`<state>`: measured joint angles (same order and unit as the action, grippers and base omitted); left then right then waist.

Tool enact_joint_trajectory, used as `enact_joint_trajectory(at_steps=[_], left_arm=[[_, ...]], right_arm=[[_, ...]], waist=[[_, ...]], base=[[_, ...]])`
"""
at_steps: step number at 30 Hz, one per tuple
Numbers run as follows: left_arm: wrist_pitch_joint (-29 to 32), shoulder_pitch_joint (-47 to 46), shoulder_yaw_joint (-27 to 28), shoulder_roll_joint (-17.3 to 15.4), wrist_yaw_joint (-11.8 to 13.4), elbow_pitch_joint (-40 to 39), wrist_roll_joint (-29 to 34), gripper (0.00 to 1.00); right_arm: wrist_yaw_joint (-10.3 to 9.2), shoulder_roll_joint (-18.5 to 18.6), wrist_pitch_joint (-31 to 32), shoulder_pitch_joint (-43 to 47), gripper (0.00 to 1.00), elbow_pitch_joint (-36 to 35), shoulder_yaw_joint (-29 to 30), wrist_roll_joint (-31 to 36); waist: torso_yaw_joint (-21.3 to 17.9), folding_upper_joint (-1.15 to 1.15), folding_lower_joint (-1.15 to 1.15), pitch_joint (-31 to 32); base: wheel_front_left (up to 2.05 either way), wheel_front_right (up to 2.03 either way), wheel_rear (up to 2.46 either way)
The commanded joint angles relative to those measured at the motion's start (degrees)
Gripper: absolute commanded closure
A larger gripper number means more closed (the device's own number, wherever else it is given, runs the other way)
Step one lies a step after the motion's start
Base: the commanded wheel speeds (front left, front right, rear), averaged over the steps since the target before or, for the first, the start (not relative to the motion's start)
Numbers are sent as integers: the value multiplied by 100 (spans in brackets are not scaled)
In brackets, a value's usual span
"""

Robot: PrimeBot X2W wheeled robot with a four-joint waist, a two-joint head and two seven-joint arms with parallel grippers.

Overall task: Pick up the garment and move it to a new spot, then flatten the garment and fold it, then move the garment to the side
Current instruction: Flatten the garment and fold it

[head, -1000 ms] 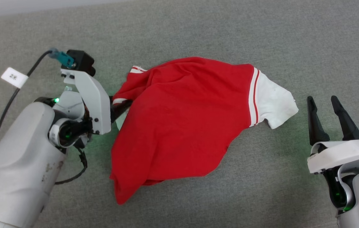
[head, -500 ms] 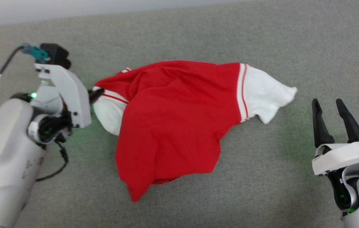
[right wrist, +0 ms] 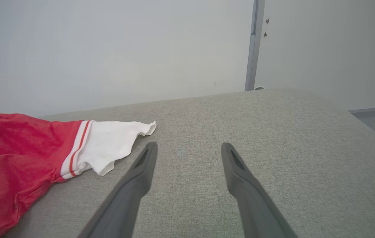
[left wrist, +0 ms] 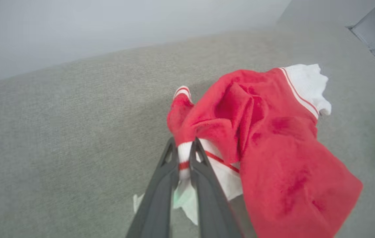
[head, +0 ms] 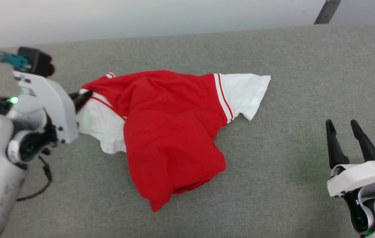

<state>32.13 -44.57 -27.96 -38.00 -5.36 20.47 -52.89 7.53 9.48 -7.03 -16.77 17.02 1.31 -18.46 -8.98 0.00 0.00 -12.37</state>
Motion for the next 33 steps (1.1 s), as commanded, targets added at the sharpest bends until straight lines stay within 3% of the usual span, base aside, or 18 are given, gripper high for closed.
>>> enact_joint_trajectory(at_steps=[1, 12, 19, 22, 24, 26, 28, 29, 30, 31, 32, 33], left_arm=[[53, 129, -47, 62, 22, -305, -53, 100], [475, 639, -622, 627, 137, -1867, -303, 100], [560, 1011, -1107, 768, 125, -2043, -97, 100], [470, 1097, -1193, 768, 85, -1902, -7, 88], [430, 1095, -1208, 730, 79, -1820, 45, 69], [398, 1124, -1206, 717, 67, -1760, 58, 67], [418, 1133, -1223, 642, 73, -1694, 100, 56], [428, 1134, -1233, 623, 72, -1680, 109, 70], [439, 1131, -1241, 607, 68, -1668, 118, 73], [459, 1132, -1253, 581, 65, -1648, 127, 84], [506, 1135, -1282, 541, 52, -1635, 143, 100], [529, 1134, -1287, 506, 49, -1629, 157, 100]], right_arm=[[-8, 13, 36, 124, 0, -28, -8, 39], [-8, -35, 132, 221, 0, -134, -34, -13], [-9, -98, 139, 183, 0, -148, -43, -30], [-8, -114, 129, 142, 0, -129, -43, -40], [-8, -122, 123, 123, 0, -114, -35, -40], [-8, -119, 107, 111, 0, -96, -25, -51], [-8, -112, 102, 106, 0, -79, -17, -59], [-8, -109, 107, 106, 0, -70, -10, -65], [-8, -108, 106, 109, 0, -63, -3, -68], [-9, -116, 104, 115, 0, -58, 1, -68], [-9, -130, 111, 119, 0, -54, 0, -80], [-8, -139, 118, 120, 0, -53, -1, -88]], waist=[[77, 0, 0, 133], [49, 0, 0, 198], [17, 0, 0, 80], [12, 0, 0, 40], [12, 0, 0, 22], [19, 0, 0, 17], [29, 0, 0, 17], [36, 0, 0, 18], [44, 0, 0, 20], [51, 0, 0, 22], [58, 0, 0, 24], [64, 0, 0, 26]], base=[[0, 0, 0], [0, 0, 0], [0, 0, 0], [0, 0, 0], [0, 0, 0], [0, 0, 0], [0, 0, 0], [0, 0, 0], [0, 0, 0], [0, 0, 0], [0, 0, 0], [0, 0, 0]])
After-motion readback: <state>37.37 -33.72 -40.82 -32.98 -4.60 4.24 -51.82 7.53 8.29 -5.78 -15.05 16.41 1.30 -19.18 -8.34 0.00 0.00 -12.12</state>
